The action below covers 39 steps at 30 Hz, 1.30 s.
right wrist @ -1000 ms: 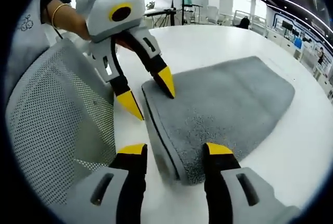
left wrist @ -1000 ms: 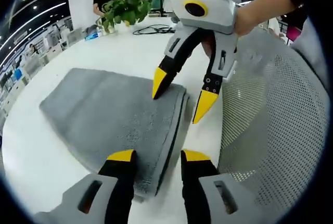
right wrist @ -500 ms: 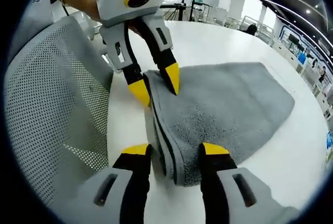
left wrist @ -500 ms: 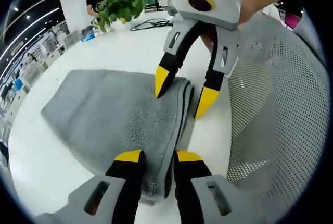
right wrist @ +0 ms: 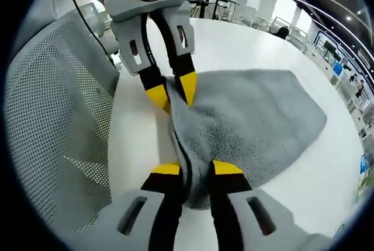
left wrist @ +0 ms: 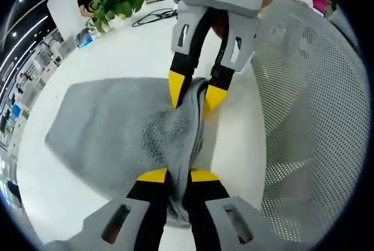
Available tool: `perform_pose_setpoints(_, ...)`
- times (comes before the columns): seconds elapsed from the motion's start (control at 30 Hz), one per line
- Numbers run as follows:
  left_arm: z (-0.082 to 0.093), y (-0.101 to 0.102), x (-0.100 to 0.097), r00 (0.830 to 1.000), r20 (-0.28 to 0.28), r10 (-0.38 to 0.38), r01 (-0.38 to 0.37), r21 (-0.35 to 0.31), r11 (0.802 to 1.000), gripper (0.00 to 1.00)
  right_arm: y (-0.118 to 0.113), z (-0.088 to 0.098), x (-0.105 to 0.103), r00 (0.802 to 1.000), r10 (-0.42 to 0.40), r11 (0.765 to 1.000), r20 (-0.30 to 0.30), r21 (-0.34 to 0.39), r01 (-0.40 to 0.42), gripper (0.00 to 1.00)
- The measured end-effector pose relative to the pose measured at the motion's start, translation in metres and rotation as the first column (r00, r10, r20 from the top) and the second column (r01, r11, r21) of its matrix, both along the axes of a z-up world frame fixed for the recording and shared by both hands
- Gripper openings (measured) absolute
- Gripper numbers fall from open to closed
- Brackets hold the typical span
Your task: Fold the towel on the table until its edges align and the towel forms a compact rectangular stack.
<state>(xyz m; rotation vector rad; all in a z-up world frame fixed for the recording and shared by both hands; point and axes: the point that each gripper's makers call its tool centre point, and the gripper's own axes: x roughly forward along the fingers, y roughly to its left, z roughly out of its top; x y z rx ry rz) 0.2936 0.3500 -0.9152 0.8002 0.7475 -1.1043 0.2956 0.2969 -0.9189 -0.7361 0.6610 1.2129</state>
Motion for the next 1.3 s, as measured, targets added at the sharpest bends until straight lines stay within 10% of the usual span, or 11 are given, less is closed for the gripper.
perform_pose_setpoints(0.67, 0.002, -0.001, -0.004, 0.999, -0.019, -0.034, 0.035, 0.03, 0.999, 0.08, 0.0, 0.002, -0.003, 0.996, -0.022, 0.999, -0.089, -0.031, 0.02, 0.08)
perform_pose_setpoints(1.3, 0.012, 0.001, -0.077, 0.977, -0.189, -0.096, 0.089, -0.043, 0.995, 0.07, 0.0, 0.006, -0.075, 0.959, 0.073, 0.996, -0.273, -0.035, -0.085, 0.08)
